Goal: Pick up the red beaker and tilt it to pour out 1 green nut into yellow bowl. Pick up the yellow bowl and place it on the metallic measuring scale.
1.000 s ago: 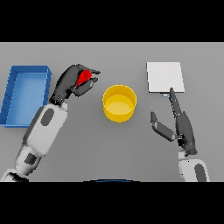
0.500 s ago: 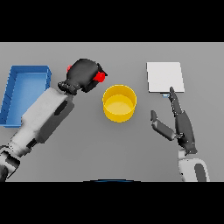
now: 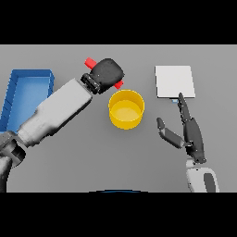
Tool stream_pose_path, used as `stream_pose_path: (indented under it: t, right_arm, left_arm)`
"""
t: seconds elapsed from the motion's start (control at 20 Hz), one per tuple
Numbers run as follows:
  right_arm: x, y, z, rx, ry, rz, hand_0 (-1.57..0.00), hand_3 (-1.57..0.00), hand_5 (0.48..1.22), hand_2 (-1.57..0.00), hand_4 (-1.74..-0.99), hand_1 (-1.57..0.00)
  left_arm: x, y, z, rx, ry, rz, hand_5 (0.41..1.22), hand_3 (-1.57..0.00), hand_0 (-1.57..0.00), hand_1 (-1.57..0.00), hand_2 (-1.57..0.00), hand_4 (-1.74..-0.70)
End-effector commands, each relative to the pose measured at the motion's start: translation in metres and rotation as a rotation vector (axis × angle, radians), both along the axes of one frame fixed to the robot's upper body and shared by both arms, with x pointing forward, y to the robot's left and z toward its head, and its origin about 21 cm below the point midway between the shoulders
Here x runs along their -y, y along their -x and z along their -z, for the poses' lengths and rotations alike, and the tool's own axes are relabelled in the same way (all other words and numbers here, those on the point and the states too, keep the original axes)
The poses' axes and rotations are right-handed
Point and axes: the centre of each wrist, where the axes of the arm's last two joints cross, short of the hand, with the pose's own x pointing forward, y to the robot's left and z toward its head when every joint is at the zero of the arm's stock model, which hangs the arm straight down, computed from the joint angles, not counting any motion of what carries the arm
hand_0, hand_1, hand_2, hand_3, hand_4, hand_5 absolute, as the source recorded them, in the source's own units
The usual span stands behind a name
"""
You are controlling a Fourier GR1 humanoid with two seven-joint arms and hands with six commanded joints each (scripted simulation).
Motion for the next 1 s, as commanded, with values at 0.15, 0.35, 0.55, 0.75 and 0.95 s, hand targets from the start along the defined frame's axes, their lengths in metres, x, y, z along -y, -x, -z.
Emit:
stream_pose_path:
  t: [0.15, 0.35, 0.55, 0.75, 0.95]
  right_arm:
    - [0.004, -0.001, 0.000, 0.017, 0.030, 0.015, 0.00, 0.00, 0.647, 0.00, -1.195, 0.00]
    - [0.001, -0.002, 0.002, 0.001, 0.037, 0.021, 0.00, 0.00, 0.643, 0.00, -1.183, 0.00]
    - [-0.001, 0.000, 0.002, 0.020, 0.025, 0.018, 0.00, 0.00, 0.624, 0.00, -1.169, 0.00]
    - [0.000, 0.002, -0.001, 0.025, 0.026, 0.016, 0.00, 0.00, 0.627, 0.00, -1.162, 0.00]
    - [0.004, 0.003, 0.001, 0.026, 0.051, 0.031, 0.00, 0.00, 0.634, 0.00, -1.161, 0.00]
  left_arm:
    - [0.009, -0.002, -0.004, 0.039, -0.192, 0.044, 1.219, -1.57, -1.57, -1.57, -1.57, -1.72]
    - [0.026, -0.001, -0.004, 0.099, -0.342, 0.090, 1.220, -1.57, -1.57, -1.57, -1.57, -1.73]
    - [0.031, 0.000, 0.000, 0.171, -0.476, 0.190, 1.221, -1.57, -1.57, -1.57, -1.57, -1.74]
    - [0.044, 0.003, 0.001, 0.257, -0.598, 0.258, 1.221, -1.57, -1.57, -1.57, -1.57, -1.73]
    - [0.052, 0.006, 0.000, 0.309, -0.683, 0.308, 1.221, -1.57, -1.57, -1.57, -1.57, -1.73]
